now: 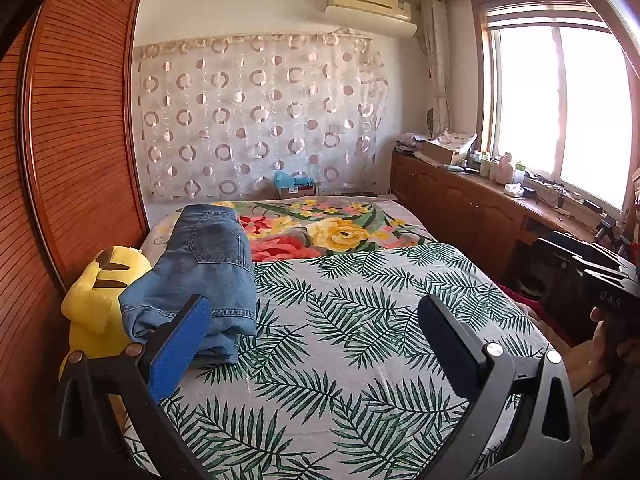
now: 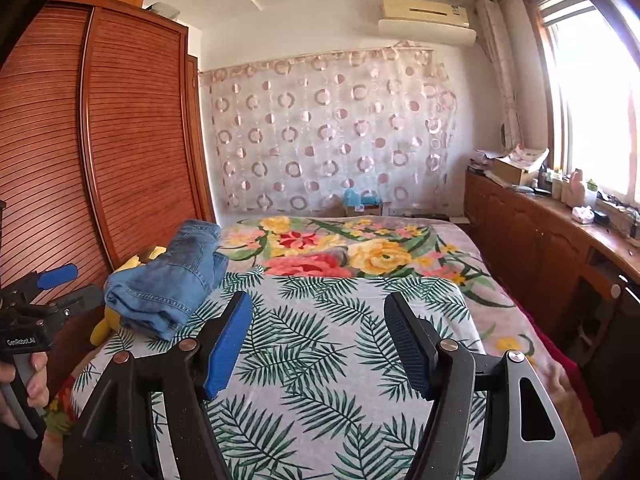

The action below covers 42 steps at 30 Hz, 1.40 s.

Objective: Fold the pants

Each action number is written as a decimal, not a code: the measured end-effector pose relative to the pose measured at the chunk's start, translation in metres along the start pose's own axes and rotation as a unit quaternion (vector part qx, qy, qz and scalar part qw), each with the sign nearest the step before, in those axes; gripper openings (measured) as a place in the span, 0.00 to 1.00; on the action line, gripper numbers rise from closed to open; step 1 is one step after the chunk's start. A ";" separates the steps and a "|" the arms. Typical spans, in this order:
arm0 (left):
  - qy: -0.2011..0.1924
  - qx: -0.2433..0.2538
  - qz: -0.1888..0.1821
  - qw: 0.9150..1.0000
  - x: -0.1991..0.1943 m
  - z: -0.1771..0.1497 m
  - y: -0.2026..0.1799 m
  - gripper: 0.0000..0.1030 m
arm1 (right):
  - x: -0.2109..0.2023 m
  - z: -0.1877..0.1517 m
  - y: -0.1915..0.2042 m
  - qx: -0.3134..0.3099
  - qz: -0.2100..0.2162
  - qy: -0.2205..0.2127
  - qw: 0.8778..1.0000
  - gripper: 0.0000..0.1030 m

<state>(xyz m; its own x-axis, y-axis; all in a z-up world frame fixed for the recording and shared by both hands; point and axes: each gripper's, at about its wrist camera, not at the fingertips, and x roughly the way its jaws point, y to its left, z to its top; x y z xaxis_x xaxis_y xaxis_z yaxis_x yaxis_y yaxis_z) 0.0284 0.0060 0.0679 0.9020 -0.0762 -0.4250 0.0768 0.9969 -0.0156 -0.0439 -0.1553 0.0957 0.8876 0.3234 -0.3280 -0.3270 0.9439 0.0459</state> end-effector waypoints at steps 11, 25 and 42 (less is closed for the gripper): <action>-0.002 0.000 0.002 1.000 -0.004 0.000 -0.002 1.00 | 0.008 0.004 0.000 0.005 -0.003 0.002 1.000 0.68; 0.000 -0.002 0.003 1.000 -0.005 -0.002 -0.003 1.00 | 0.008 -0.001 -0.015 0.002 0.004 0.001 1.000 0.68; -0.004 -0.005 0.004 1.000 -0.006 -0.004 -0.005 1.00 | 0.005 -0.001 -0.024 0.000 0.005 -0.002 1.000 0.68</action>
<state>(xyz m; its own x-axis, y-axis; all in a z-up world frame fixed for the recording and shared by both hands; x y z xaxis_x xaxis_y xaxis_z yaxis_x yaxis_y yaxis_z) 0.0207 0.0011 0.0672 0.9063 -0.0684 -0.4170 0.0659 0.9976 -0.0204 -0.0319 -0.1766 0.0917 0.8851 0.3334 -0.3246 -0.3360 0.9405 0.0497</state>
